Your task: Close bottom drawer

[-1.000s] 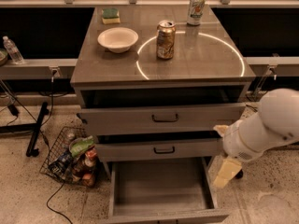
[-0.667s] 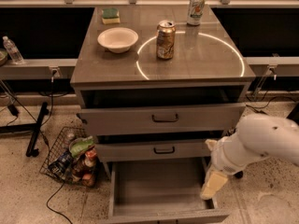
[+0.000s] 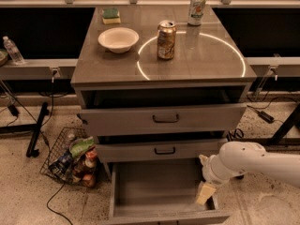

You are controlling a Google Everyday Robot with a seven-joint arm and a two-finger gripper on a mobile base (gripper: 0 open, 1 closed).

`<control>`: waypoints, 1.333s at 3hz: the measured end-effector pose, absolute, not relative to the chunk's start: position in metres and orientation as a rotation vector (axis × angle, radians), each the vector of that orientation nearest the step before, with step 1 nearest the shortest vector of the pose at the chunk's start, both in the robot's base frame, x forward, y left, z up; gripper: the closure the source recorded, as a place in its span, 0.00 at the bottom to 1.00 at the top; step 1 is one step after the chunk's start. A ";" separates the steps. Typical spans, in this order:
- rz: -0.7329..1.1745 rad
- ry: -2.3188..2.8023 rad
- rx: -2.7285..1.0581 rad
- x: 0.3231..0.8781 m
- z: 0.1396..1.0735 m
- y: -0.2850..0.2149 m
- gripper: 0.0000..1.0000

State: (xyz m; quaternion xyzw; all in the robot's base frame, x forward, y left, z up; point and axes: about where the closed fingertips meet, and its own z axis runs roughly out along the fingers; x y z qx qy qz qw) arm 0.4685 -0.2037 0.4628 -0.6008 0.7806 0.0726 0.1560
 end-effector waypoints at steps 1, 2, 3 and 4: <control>0.240 2.251 -1.762 0.465 0.396 -0.234 0.00; 0.341 2.312 -1.758 0.445 0.345 -0.254 0.00; 0.359 2.316 -1.758 0.441 0.338 -0.251 0.00; 0.385 2.319 -1.731 0.442 0.311 -0.243 0.00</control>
Offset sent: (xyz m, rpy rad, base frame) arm -0.0447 -0.0749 -0.1717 0.0305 0.2233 -0.0089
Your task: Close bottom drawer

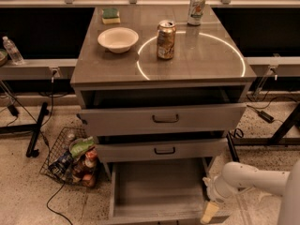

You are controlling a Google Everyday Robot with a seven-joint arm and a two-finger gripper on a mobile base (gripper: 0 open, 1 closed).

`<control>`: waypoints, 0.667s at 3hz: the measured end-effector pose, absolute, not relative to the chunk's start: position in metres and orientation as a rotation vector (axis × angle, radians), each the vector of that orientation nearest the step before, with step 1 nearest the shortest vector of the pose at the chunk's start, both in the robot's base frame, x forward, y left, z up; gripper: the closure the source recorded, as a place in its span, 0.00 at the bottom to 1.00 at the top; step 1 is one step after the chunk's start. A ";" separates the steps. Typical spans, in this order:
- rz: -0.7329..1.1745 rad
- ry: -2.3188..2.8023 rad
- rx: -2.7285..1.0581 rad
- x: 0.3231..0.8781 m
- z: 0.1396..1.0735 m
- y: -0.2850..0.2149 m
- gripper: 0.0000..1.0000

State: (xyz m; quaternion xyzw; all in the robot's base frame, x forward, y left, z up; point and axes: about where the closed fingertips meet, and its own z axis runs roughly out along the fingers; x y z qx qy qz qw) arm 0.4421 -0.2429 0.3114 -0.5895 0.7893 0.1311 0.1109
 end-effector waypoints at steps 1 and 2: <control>0.381 2.349 -1.704 0.444 0.264 -0.239 0.00; 0.350 2.331 -1.719 0.451 0.216 -0.235 0.00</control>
Offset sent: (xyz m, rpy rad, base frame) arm 0.0184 0.0100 -0.1300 -0.0299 -0.0345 -0.0065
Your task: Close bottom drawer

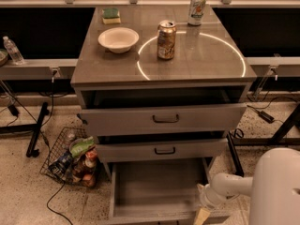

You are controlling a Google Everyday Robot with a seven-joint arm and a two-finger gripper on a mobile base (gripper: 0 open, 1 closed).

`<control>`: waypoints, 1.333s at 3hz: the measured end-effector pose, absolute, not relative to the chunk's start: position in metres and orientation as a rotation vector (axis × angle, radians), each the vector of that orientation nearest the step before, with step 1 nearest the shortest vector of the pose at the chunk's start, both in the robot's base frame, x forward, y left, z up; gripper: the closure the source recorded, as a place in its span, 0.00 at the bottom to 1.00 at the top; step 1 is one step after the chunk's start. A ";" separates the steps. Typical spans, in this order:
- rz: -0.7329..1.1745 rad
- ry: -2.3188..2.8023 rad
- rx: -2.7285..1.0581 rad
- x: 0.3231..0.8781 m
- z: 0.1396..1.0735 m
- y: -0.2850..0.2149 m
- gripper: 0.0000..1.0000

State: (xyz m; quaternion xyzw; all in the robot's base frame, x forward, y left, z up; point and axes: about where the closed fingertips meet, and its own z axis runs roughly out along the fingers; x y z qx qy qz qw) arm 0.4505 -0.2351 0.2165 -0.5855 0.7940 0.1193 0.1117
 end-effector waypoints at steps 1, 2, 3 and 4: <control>0.329 2.306 -1.738 0.452 0.196 -0.235 0.00; 0.338 2.268 -1.753 0.451 0.182 -0.233 0.00; 0.340 2.216 -1.779 0.454 0.178 -0.226 0.14; 0.337 2.180 -1.800 0.461 0.176 -0.218 0.38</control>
Offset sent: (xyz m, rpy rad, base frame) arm 0.0016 0.0023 -0.0486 0.0341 -0.0651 0.0704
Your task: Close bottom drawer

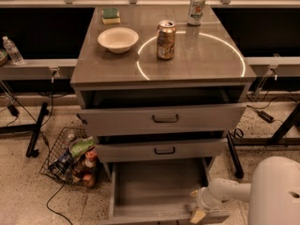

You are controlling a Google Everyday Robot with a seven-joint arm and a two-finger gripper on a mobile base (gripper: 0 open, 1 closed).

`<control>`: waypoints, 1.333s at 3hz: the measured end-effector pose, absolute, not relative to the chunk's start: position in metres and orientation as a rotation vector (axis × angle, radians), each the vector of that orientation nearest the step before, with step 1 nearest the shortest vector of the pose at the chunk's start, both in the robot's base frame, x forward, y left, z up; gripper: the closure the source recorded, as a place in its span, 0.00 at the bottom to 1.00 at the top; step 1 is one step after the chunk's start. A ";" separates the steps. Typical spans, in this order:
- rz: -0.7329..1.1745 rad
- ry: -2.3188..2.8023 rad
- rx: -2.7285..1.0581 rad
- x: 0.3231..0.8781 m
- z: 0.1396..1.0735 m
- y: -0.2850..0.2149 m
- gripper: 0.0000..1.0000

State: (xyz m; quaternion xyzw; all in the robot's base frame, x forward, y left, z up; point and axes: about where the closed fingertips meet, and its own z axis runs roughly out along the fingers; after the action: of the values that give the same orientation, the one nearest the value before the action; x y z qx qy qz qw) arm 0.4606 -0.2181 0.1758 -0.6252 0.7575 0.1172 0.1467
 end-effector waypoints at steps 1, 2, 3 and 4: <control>0.326 2.147 -1.812 0.471 0.179 -0.210 0.61; 0.325 2.146 -1.812 0.471 0.179 -0.210 0.83; 0.315 2.112 -1.811 0.485 0.184 -0.201 1.00; 0.328 2.084 -1.808 0.499 0.192 -0.189 0.82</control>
Offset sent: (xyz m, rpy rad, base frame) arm 0.0388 0.0238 0.0128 0.0187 -0.0735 0.0472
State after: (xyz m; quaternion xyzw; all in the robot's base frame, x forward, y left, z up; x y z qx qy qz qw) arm 0.4988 -0.1893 0.1923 -0.6401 0.7377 0.1162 0.1804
